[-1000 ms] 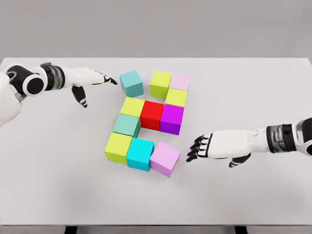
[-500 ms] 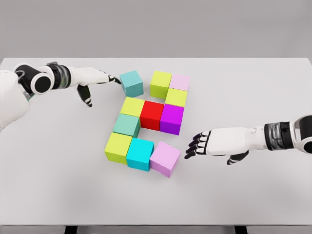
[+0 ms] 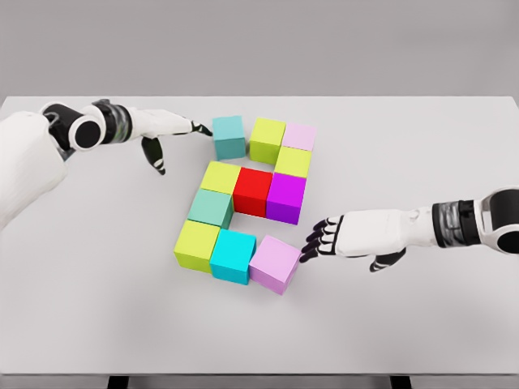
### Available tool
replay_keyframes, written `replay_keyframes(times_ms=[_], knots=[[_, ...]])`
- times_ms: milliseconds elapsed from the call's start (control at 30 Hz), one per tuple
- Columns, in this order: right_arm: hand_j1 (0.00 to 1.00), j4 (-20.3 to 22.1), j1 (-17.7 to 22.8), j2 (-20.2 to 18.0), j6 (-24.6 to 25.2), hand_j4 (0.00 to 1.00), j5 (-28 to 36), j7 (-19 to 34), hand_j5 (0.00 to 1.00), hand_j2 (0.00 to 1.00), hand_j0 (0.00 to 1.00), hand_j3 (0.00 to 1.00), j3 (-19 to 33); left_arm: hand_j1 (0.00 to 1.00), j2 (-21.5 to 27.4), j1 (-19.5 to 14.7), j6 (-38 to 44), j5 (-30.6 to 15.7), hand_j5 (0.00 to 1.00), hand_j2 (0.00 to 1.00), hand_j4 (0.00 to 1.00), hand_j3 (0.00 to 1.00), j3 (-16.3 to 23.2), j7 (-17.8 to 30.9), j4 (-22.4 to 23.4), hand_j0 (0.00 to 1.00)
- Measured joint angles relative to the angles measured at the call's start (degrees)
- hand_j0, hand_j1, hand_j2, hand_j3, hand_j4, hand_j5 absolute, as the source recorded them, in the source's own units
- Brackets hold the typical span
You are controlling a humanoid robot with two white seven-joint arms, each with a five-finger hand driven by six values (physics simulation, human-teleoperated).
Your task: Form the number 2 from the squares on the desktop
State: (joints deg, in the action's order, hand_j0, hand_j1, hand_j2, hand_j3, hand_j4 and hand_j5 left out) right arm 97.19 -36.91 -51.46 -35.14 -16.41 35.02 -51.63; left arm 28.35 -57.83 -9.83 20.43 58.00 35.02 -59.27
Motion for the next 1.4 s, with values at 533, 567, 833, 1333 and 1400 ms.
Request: replay_keyframes(times_ms=[533,567,833,1333,1400], knots=[[1.0,-0.7,-0.4,0.9,0.0,1.0,0.1,0.0,1.0,1.0,1.0,1.0,0.0,1.0,-1.7,-1.5,0.4,0.1,1.0,1.0,1.0,1.0,-0.2,0.0,0.5,1.0],[1.0,-0.7,-0.4,1.0,0.0,1.0,0.1,0.0,1.0,1.0,1.0,1.0,0.0,1.0,-1.8,-1.9,0.5,0.1,1.0,1.0,1.0,1.0,-0.2,0.0,0.7,1.0],[1.0,-0.6,-0.9,1.4,0.0,1.0,0.2,0.0,1.0,1.0,1.0,1.0,-0.1,1.0,-3.0,-2.8,0.5,0.2,1.0,1.0,1.0,1.0,-0.2,0.0,1.9,1.0],[1.0,-0.9,-0.9,0.9,0.0,1.0,0.4,0.0,1.0,1.0,1.0,1.0,0.2,1.0,-3.0,-2.8,0.5,0.7,1.0,1.0,1.0,1.0,-0.4,0.0,2.1,1.0],[1.0,-1.4,-0.9,0.8,0.0,1.0,0.5,0.0,1.0,1.0,1.0,1.0,0.6,1.0,-2.8,-2.8,0.4,0.7,1.0,1.0,1.0,1.0,-0.6,0.0,2.4,1.0]])
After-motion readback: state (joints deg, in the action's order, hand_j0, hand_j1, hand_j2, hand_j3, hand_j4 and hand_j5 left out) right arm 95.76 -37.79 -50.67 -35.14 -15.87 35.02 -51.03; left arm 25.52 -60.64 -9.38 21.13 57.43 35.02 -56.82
